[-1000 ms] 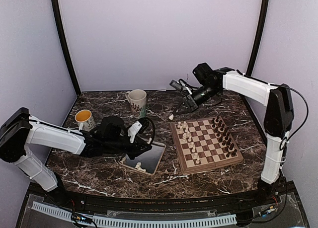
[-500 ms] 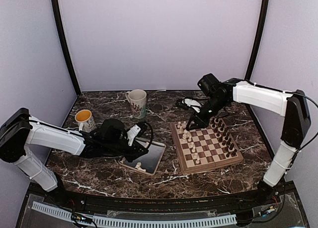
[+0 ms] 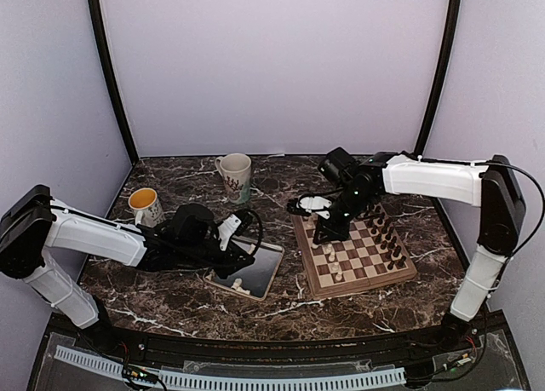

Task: Set up the chess pieces on the board
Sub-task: Place the king on e1.

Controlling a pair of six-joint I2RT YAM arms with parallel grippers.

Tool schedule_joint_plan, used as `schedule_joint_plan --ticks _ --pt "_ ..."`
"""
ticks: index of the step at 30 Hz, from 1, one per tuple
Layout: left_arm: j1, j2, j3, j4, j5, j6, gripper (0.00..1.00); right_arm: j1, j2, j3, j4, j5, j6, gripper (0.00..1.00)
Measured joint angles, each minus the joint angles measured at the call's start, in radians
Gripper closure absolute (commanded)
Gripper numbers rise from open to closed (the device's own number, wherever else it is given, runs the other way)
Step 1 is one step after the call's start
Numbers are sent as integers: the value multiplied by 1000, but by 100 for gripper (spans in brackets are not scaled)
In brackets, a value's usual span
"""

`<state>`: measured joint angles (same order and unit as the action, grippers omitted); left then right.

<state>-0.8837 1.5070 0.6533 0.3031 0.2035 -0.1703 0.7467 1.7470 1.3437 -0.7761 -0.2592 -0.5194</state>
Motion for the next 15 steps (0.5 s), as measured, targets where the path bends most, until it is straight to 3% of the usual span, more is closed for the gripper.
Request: schedule_joint_plan --ticks 15 --pt "0 15 0 1 13 -2 86 2 56 -21 37 55 -11 90"
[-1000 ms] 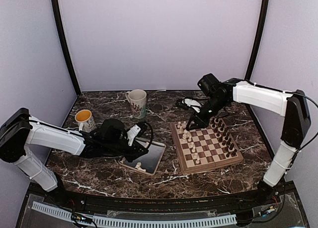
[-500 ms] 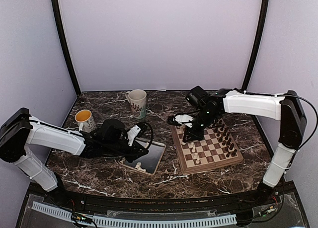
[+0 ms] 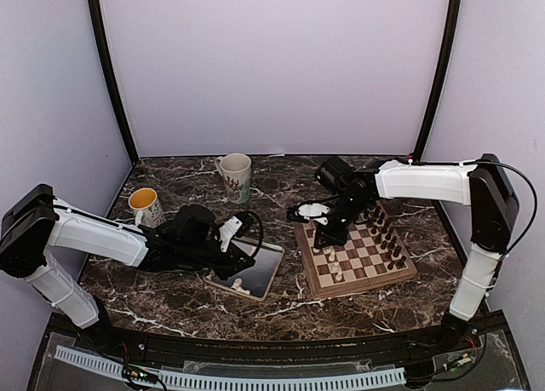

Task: Set up the chess pieces on the board
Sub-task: Place the king on e1.

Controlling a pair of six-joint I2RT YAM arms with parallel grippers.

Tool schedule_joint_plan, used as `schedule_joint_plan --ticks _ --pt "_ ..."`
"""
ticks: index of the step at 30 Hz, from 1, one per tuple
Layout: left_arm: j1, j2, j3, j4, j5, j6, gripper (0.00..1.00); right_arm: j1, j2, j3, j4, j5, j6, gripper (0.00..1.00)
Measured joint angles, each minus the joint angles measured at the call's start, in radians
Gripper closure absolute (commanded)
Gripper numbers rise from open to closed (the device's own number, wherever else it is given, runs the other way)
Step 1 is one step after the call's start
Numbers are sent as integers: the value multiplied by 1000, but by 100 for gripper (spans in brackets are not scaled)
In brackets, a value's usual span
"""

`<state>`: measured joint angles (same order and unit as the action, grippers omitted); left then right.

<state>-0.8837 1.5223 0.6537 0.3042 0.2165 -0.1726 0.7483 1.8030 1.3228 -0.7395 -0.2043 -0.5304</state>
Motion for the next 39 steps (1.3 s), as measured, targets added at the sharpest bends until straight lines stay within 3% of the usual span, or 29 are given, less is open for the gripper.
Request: schedule_joint_plan --ticks 15,25,33,39 --pt "0 16 0 0 8 -1 86 1 13 -32 27 21 -11 86" --pt "0 17 1 0 12 -6 86 4 13 -45 50 32 -11 73" --pt "0 17 16 -19 39 -8 84 4 -8 -34 6 22 -8 69" --pt "0 17 69 -70 111 -22 83 4 -92 31 -29 -72 -43 61"
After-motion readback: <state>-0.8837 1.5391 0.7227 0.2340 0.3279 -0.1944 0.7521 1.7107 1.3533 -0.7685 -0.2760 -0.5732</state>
